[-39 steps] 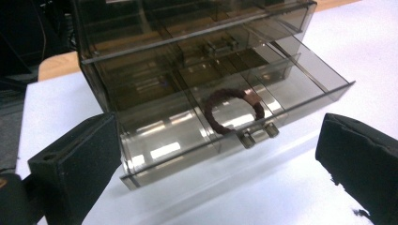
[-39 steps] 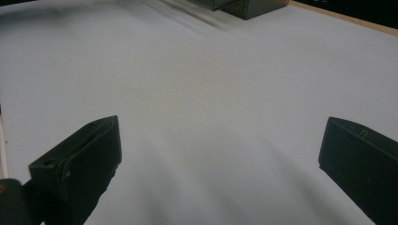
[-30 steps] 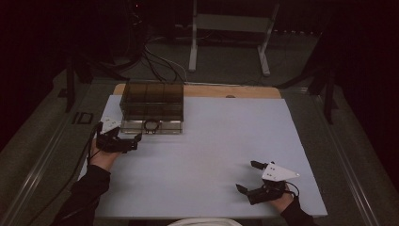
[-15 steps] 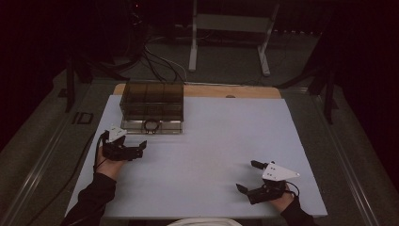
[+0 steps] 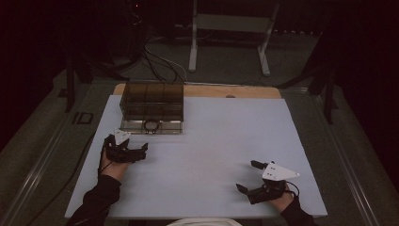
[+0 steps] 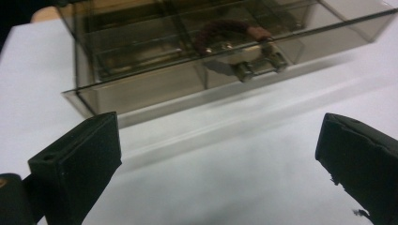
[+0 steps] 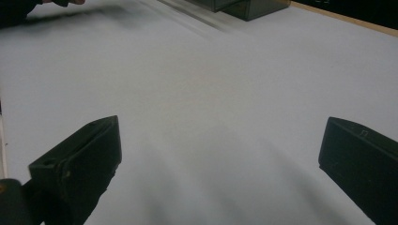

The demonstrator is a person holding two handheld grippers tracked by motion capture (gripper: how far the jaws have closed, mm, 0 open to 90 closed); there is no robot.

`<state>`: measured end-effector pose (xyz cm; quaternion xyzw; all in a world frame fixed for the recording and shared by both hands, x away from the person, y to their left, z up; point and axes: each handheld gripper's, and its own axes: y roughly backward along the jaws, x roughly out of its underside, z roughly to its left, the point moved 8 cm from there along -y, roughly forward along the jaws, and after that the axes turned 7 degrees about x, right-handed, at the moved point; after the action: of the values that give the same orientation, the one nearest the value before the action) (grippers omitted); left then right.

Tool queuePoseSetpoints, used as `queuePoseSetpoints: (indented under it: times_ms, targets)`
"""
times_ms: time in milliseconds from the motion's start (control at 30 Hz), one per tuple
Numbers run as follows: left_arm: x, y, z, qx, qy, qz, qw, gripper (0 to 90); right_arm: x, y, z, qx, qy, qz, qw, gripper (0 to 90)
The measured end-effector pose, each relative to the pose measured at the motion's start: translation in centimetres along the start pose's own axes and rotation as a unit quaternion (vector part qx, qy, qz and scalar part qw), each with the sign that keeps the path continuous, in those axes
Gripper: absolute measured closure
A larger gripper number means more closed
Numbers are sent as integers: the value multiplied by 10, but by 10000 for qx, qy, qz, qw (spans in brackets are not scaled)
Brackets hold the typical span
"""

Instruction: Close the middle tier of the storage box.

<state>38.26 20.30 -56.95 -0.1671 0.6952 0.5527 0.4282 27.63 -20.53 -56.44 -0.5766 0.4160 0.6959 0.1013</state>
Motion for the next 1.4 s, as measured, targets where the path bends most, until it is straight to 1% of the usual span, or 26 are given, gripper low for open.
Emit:
queuePoseSetpoints:
  times_ms: [100,133,167,200,233,267,300,367,400,433,500,567,633,667,733,767,800,933,1000,1033,1100,1167,1200,1233,1267,1400]
  targets:
    - [2,-1,1,-59,25,92,9999,21,0,0,0,-5,-1,-2,10000,0]
    - [4,-3,2,-62,4,176,9998,21,0,0,1,-3,10,11,10000,0]
    - [5,-4,1,7,4,250,9997,21,0,0,1,-3,10,11,10000,0]
    - [8,-7,0,30,5,391,9992,21,0,0,0,-1,10,8,10000,0]
    - [8,-7,0,30,5,391,9992,21,0,0,0,-3,1,5,10000,0]
    - [9,-9,-1,-24,-69,460,9989,21,0,0,0,-5,-4,6,10000,0]
    - [9,-9,-1,-24,-69,460,9989,21,0,0,0,-2,-3,10,10000,0]
    - [10,-10,1,-144,-112,541,9984,21,0,0,1,-7,0,15,10000,0]
    - [10,-10,2,-182,-81,541,9983,26,0,0,1,-8,20,18,10000,0]
    - [11,-10,3,-196,-71,526,9984,61,0,0,1,-5,30,16,10000,0]
    - [11,-9,4,-239,-71,485,9985,78,0,0,1,-2,33,21,10000,0]
    - [9,-7,6,-335,-73,366,9987,152,0,0,1,-6,31,26,10000,0]
    - [8,-6,6,-290,-103,321,9990,194,1,0,2,-10,39,42,10000,0]
    - [8,-5,6,-320,-129,295,9990,234,1,0,2,-14,49,45,10000,0]
    - [8,-5,6,-322,-146,294,9989,310,1,0,2,-10,52,53,10000,0]
    - [8,-4,6,-381,-205,262,9987,310,1,0,2,-6,56,54,10000,0]
    - [7,-4,6,-419,-205,245,9986,391,1,0,2,-16,61,45,10000,0]
    - [7,-4,7,-481,-265,218,9983,505,1,1,1,-3,41,43,10000,0]
    - [8,-5,6,-436,-398,286,9978,566,1,1,1,5,47,40,10000,0]
    - [9,-4,6,-489,-469,290,9973,584,1,1,1,3,47,42,10000,0]
    - [9,-5,4,-420,-518,304,9973,647,1,0,1,5,49,50,10000,0]
    - [8,-5,5,-448,-545,313,9970,689,1,0,1,4,49,47,10000,0]
    - [8,-5,4,-361,-555,286,9974,723,1,1,1,5,41,46,10000,0]
    - [8,-5,4,-361,-555,286,9974,737,1,1,1,5,41,46,10000,0]
    - [7,-5,4,-281,-515,286,9979,757,1,1,1,1,40,49,10000,0]
    - [6,-5,5,-176,-394,258,9987,866,1,0,2,4,48,54,10000,0]
